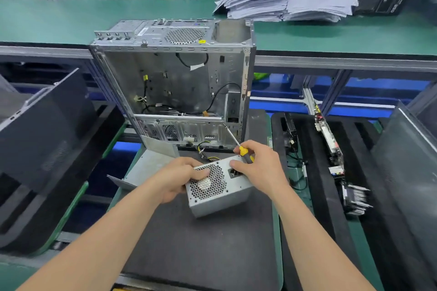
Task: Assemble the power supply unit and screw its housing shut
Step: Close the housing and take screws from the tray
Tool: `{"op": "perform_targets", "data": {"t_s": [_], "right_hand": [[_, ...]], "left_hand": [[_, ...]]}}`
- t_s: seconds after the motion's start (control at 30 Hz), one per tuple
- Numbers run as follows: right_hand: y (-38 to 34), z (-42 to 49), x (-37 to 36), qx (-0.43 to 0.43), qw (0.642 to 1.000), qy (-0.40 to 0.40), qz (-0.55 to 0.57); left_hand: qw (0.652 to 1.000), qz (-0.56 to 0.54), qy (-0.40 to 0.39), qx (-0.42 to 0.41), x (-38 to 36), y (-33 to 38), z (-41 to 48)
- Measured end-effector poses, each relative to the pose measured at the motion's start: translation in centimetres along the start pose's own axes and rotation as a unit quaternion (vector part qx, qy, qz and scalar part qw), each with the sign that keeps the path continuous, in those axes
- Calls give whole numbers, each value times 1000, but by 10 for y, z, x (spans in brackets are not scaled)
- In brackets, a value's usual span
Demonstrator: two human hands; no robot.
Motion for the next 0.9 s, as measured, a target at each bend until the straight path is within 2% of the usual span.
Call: {"op": "perform_targets", "data": {"t_s": [0.1, 0.33, 0.47, 0.57, 0.67, 0.9], "right_hand": [[5, 6, -3, -18, 1000, -13, 16], [11, 10, -3, -17, 999, -40, 33], [10, 10, 0, -15, 999, -43, 14], [7, 11, 2, -12, 999, -43, -15], [2, 11, 2, 1, 997, -40, -62], [-13, 5, 7, -9, 997, 32, 63]], "left_hand": [[1000, -23, 18, 4, -4, 0, -1], [997, -67, -7, 22, -7, 2, 1], [997, -14, -77, 18, 3, 9, 6], [987, 50, -153, 10, 11, 21, 11], [977, 82, -198, 4, 14, 26, 16], [969, 30, -246, -21, 19, 11, 33]]}}
Point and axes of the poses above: each hand's wrist, its own z-axis towards the middle knuckle, its own x-axis out of the back of the hand, y = z × x, the point moved 1 cm from there along z, towards the middle knuckle, and after that the axes turned 3 degrees about y, right-handed, at the moved point
